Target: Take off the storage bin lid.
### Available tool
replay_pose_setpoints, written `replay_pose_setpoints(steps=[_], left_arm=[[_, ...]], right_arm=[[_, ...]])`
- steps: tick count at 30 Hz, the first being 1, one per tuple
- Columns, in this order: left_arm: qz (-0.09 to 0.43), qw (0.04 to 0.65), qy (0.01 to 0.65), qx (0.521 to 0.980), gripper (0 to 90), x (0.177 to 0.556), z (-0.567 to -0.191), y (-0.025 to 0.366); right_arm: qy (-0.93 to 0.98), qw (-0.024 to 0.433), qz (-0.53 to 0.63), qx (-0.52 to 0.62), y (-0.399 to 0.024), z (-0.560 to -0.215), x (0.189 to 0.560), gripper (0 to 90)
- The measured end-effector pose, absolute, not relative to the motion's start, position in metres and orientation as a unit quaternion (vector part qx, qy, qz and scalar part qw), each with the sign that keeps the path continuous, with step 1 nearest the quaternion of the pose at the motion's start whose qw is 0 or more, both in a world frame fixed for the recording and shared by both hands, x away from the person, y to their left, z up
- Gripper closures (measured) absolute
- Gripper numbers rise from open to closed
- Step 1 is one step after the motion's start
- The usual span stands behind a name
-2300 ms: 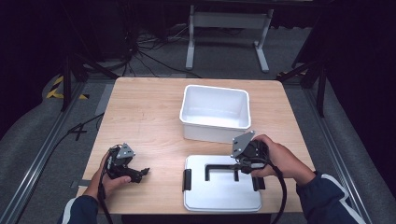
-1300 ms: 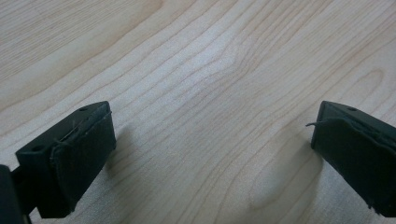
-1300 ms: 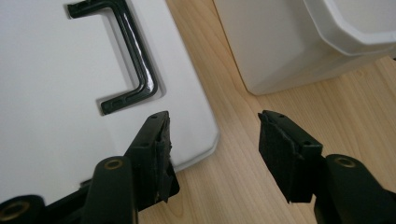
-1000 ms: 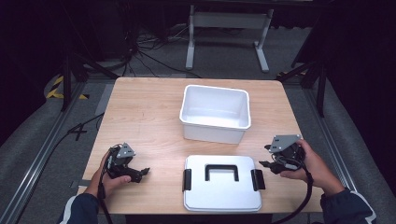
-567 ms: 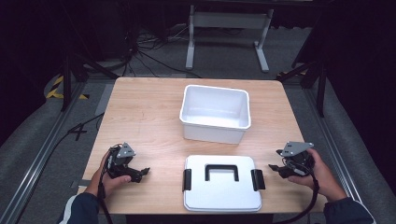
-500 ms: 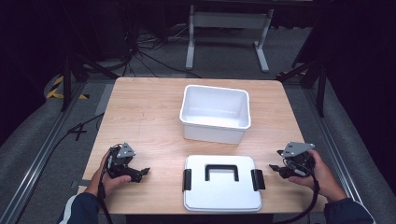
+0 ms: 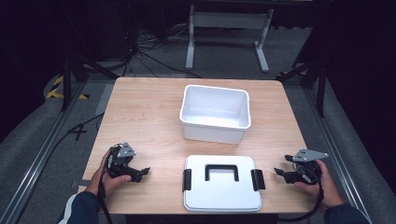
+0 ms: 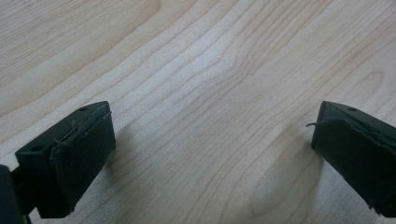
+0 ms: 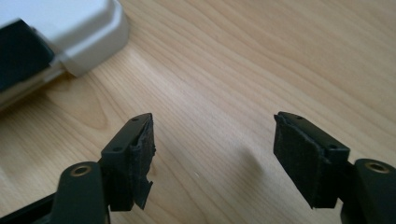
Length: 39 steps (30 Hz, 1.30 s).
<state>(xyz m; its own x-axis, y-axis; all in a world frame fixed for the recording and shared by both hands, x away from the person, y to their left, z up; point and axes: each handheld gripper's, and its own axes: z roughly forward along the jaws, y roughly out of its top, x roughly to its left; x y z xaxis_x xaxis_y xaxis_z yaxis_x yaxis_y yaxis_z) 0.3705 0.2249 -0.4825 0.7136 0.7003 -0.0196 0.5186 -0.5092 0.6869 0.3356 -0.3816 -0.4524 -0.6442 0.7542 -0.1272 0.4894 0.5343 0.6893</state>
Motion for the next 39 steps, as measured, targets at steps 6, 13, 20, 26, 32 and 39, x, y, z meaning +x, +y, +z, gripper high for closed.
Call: replay_pose_setpoints(steps=[6, 13, 20, 26, 32, 39], left_arm=[[0.133, 0.344, 0.351, 0.861, 0.1, 0.371, -0.482, 0.225], [0.132, 0.344, 0.351, 0.861, 0.1, 0.371, -0.482, 0.225], [0.133, 0.344, 0.351, 0.861, 0.1, 0.371, -0.482, 0.225], [0.131, 0.345, 0.352, 0.86, 0.1, 0.371, -0.482, 0.225], [0.131, 0.346, 0.353, 0.859, 0.1, 0.372, -0.483, 0.224], [0.132, 0.346, 0.353, 0.859, 0.1, 0.372, -0.482, 0.224]], right_arm=[[0.819, 0.204, 0.356, 0.402, -0.39, -0.467, 0.336, 23.2], [0.817, 0.198, 0.357, 0.407, -0.391, -0.468, 0.338, 21.6], [0.817, 0.198, 0.356, 0.409, -0.391, -0.468, 0.338, 20.5], [0.815, 0.198, 0.355, 0.412, -0.39, -0.468, 0.338, 20.0], [0.815, 0.198, 0.355, 0.413, -0.39, -0.468, 0.338, 19.6], [0.815, 0.198, 0.355, 0.412, -0.39, -0.468, 0.338, 19.5]])
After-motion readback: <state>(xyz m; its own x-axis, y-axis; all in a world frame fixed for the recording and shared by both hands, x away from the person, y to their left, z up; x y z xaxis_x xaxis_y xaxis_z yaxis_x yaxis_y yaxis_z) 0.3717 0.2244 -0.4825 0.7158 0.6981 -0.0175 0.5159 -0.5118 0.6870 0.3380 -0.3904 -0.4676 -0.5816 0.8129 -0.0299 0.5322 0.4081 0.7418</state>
